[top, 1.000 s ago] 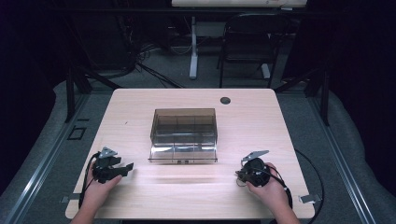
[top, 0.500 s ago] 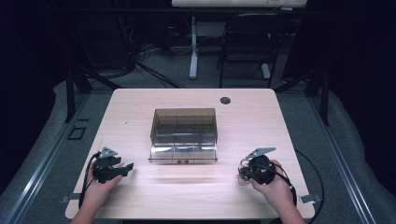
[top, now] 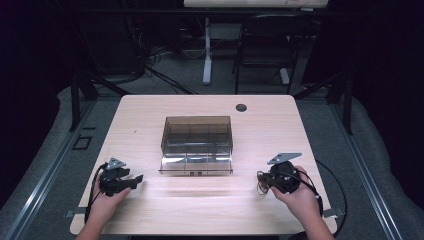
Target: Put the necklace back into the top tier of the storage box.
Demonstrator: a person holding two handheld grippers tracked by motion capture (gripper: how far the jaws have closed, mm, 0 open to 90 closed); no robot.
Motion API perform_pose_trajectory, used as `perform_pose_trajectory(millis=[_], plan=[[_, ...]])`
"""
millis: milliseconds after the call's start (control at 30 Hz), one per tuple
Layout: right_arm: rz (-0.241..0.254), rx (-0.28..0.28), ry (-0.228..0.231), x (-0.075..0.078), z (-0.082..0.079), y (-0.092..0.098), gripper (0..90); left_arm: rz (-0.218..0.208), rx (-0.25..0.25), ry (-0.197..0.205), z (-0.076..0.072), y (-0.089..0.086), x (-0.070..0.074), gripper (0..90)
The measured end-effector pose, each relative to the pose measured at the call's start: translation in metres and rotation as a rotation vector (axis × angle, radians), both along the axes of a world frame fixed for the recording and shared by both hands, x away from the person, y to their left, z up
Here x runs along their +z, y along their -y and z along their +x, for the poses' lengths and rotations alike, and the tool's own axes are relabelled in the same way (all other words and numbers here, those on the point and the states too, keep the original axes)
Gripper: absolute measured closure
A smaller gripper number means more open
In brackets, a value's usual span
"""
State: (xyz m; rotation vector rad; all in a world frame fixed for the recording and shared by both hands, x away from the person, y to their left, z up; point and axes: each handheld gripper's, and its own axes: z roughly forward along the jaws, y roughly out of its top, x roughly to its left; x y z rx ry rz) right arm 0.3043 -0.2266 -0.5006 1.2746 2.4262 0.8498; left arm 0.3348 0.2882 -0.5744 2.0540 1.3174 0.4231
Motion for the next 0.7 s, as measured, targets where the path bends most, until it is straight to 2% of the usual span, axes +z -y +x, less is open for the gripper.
perform_pose_trajectory(millis=[500,700], plan=[[-0.014,0.024,0.04,0.024,0.001,-0.003,84.3,-0.001,0.001,-0.002,0.0,0.0,0.0,36.7],[0.003,0.035,0.051,0.033,0.004,-0.005,84.3,-0.001,0.001,-0.003,0.0,0.0,0.0,36.6]])
